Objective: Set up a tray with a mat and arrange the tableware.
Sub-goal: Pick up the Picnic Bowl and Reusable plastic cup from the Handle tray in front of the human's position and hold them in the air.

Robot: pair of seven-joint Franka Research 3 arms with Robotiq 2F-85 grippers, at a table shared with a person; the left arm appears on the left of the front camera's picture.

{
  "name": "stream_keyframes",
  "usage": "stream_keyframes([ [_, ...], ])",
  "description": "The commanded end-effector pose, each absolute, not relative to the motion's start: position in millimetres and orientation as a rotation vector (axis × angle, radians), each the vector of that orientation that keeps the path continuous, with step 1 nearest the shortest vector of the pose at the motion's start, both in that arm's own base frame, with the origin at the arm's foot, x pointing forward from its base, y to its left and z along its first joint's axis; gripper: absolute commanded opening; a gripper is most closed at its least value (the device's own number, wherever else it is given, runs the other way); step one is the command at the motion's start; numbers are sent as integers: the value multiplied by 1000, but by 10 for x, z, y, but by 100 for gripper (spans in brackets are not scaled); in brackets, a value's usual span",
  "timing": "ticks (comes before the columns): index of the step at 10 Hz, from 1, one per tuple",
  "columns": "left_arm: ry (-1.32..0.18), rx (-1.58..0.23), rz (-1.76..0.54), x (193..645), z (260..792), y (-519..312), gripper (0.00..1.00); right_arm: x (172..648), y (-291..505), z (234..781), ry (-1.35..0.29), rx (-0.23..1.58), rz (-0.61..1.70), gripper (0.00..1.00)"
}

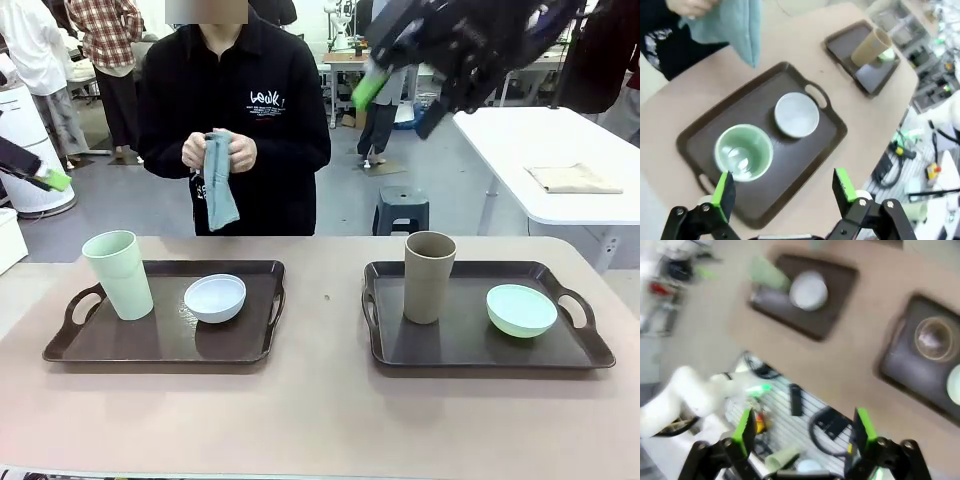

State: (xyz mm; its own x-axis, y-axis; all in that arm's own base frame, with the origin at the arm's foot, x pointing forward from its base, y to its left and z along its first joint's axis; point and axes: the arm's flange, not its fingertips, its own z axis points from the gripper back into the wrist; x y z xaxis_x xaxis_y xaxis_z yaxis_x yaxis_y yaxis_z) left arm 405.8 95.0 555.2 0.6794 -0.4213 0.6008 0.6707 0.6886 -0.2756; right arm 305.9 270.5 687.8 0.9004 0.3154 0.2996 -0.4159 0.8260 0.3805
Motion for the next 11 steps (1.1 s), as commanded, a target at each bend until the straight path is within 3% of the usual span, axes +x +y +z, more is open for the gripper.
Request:
stream_keyframes([
  [1,-442,-466,-881,4309,5660,1205,100,3228,3289,6864,-65,211,326,100],
  [2,-387,-451,-1020,4380,5611,1308,100,3339,3478,6825,0,284,348,100],
  [3,-438,-409,-1089,4554,5580,1293,100,3488,3580,6727,199,599,494,100],
  [4,-423,-478,-853,4242,5569,1203,100,3016,3322,6695,-139,249,352,100],
  [6,-423,-478,-853,4242,5569,1203,100,3016,3322,6695,-139,249,352,100],
  [7,-399,-460,-943,4384,5541,1256,100,3265,3561,6610,-45,323,410,100],
  [8,-402,-508,-1082,4476,5507,1324,100,3415,3795,6549,-31,251,279,100],
  [9,-421,-591,-1213,4530,5432,1392,100,3515,4168,6447,-42,141,272,100],
  [11,-393,-589,-1375,4781,5300,1343,100,3699,4905,6308,-40,-26,296,100],
])
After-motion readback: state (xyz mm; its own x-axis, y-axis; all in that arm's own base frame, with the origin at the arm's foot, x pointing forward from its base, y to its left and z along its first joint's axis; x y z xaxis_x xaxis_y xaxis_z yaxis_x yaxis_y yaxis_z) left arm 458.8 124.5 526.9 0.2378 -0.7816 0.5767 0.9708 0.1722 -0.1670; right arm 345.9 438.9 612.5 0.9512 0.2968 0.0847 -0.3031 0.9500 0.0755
